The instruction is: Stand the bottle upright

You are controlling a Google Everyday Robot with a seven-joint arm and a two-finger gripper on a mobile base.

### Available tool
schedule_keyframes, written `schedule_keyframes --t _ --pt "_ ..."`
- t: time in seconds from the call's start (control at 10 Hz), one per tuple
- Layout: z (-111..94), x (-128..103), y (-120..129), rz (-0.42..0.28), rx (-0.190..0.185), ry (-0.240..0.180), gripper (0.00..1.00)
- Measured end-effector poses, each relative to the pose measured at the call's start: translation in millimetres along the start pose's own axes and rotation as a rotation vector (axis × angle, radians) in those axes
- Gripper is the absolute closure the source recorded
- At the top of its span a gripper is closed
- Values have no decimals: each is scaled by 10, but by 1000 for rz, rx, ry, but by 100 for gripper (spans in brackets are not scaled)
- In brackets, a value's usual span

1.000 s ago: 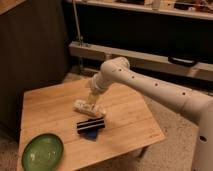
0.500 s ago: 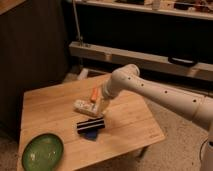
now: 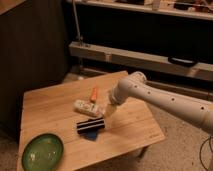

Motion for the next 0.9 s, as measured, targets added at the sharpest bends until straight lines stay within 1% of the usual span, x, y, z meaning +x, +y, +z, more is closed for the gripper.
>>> schedule_keyframes --t 0.1,0.4,0.5,0.6,0.7,0.8,0.9 --pt "45 38 24 3 0 3 30" --pt "141 132 76 8 -6 14 61" --pt "184 141 101 5 -13 19 70" --pt "219 140 125 0 -20 23 73" --pt "245 165 150 1 -24 24 73" --pt "245 149 162 -3 -25 16 71" --pt "233 109 161 -10 -26 2 64"
